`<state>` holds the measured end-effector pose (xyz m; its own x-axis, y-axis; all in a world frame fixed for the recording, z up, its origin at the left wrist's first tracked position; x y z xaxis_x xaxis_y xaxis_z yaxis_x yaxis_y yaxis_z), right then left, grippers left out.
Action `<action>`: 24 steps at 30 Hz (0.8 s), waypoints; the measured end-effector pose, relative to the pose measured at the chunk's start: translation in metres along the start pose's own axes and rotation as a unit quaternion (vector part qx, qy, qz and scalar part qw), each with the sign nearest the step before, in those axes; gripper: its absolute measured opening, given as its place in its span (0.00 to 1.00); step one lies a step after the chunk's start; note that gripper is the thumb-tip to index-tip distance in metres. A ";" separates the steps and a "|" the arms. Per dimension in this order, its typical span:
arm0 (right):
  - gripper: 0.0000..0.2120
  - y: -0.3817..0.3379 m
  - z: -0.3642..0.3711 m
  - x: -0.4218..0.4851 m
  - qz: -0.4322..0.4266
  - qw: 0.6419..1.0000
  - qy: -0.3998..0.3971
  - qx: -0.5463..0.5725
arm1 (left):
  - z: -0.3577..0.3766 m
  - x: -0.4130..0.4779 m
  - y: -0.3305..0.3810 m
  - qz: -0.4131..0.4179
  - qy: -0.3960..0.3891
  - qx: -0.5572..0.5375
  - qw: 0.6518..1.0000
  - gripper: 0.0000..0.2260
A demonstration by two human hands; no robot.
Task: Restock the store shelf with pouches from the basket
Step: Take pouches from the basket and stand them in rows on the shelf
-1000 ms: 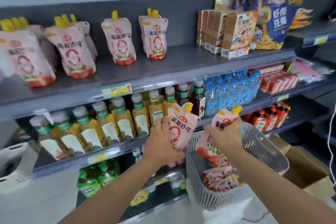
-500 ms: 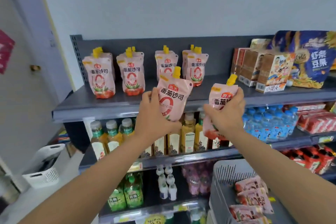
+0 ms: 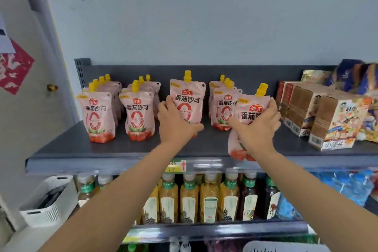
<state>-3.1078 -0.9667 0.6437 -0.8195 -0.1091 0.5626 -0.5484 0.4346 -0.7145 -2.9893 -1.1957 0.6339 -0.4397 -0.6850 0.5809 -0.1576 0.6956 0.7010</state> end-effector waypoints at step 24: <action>0.54 0.025 0.103 0.067 -0.011 1.000 0.010 -0.011 | 0.075 0.039 -0.051 -0.104 -0.042 0.026 0.993 0.58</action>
<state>-3.1931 -1.0551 0.6209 -0.8039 -0.1009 0.5862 -0.5621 0.4511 -0.6932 -3.0647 -1.2413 0.5894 -0.4654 -0.7959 0.3872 -0.2972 0.5526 0.7786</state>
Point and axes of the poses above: each hand's wrist, its own x-axis towards the middle knuckle, its own z-axis out of the palm, y = z × x, the point moved 10 cm from there along x, towards the middle knuckle, and after that the axes turned 9 degrees about -x, right-handed, at the moved point
